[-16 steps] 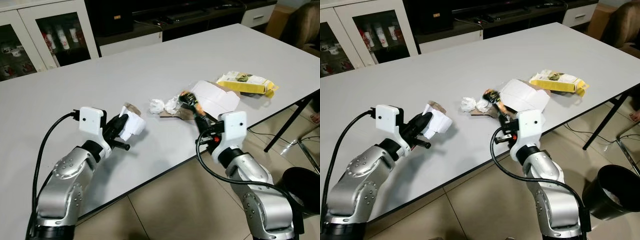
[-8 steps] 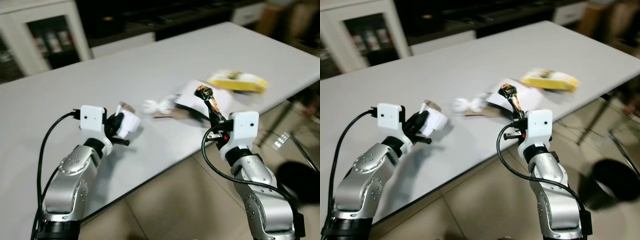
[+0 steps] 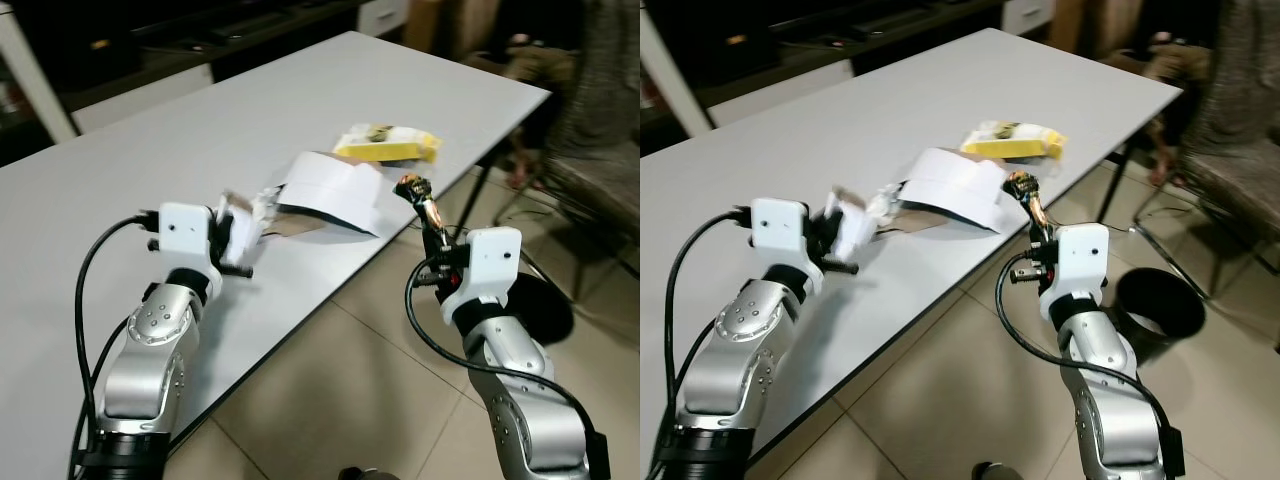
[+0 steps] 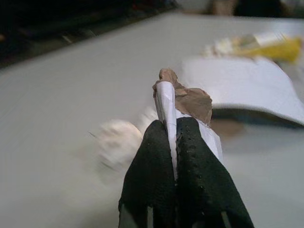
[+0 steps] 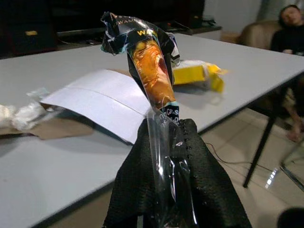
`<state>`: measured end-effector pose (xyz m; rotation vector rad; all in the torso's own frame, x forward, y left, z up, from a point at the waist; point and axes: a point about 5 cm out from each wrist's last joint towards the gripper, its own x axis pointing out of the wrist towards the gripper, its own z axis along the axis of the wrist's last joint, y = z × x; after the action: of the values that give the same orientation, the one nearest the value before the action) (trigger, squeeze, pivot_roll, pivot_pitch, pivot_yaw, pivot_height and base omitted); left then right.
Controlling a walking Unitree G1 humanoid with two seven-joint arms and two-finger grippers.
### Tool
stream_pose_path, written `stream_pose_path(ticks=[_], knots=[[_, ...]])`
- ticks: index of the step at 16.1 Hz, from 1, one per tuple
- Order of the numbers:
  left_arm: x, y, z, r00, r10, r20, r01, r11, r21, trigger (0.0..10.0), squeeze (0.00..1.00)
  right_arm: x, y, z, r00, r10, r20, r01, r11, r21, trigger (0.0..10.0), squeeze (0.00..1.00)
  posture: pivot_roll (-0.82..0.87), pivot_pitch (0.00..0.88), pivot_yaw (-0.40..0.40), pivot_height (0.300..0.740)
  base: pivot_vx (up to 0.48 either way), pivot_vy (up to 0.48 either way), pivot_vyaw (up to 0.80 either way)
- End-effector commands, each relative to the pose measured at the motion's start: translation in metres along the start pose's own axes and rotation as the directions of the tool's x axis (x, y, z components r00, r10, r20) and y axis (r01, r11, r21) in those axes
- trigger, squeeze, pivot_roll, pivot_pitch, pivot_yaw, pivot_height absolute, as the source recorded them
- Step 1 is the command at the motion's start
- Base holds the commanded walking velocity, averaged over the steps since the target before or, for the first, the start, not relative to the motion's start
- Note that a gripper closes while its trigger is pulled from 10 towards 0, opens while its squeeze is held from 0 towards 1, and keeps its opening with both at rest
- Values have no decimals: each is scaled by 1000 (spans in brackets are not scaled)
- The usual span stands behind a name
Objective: Picking trash to rubbish bin
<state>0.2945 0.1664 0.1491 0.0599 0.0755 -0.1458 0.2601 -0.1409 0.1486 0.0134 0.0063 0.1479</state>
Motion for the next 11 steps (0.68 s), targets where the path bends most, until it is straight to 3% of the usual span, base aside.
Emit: stream_pose_path(ticks=[1, 5, 7, 11], knots=[[-2, -3, -3, 998, -48, -29, 47, 998, -33, 10000, 0, 0, 1, -2, 1000, -3, -4, 3, 1000, -5, 10000, 0, -86, 0, 38, 740, 0, 0, -800], [-5, -1, -9, 997, -54, -60, 52, 998, -35, 10000, 0, 0, 0, -6, 1000, -3, -14, 3, 1000, -16, 10000, 0, -82, 0, 31, 740, 0, 0, -800], [-4, -6, -8, 998, -65, -14, 66, 997, 48, 10000, 0, 1, 1, -11, 999, 9, -34, -10, 999, -34, 10000, 0, -82, 0, 29, 740, 0, 0, -800], [-6, -8, -6, 999, -49, 19, 48, 996, 71, 10000, 0, -1, 3, -18, 997, 23, -69, -26, 999, -43, 10000, 0, -81, 0, 28, 740, 0, 0, -800]])
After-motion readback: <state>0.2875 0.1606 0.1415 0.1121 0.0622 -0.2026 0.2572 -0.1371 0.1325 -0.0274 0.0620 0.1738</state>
